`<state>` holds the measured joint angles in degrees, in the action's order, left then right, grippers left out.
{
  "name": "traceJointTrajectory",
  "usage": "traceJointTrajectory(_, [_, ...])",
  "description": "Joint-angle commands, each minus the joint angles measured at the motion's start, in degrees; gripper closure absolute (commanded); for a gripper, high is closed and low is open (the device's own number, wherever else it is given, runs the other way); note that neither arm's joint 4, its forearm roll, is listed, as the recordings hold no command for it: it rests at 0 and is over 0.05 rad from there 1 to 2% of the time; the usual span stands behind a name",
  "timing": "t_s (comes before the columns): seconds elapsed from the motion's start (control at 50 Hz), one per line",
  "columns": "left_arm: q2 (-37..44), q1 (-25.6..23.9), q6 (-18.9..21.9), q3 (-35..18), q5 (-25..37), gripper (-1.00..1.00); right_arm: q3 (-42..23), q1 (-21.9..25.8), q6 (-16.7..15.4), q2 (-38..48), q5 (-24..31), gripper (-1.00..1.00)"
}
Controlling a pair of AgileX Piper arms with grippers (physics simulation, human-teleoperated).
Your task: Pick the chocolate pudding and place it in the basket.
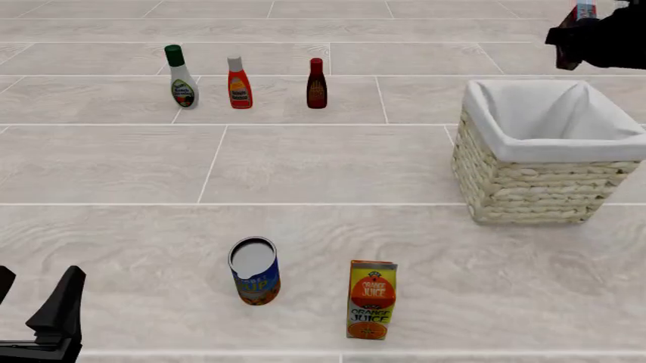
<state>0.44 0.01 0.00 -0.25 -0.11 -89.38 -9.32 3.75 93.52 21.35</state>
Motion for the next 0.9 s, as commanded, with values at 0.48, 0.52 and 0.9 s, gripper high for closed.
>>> traceJointTrajectory(0.48, [0.0, 0.0, 0.0, 0.0, 0.0, -1.0, -3.45, -2.64, 3.2, 6.67, -0.06, 1.0])
traceJointTrajectory(0.52, [-0.01, 0.01, -0.01, 0.0, 0.0, -1.0, -3.51, -2.67, 3.29, 7.09, -0.24, 1.0])
traceJointTrajectory(0.9, [0.01, 0.0, 0.02, 0.0, 0.0, -1.0, -1.24, -3.43, 3.34, 8.63, -2.09, 1.0])
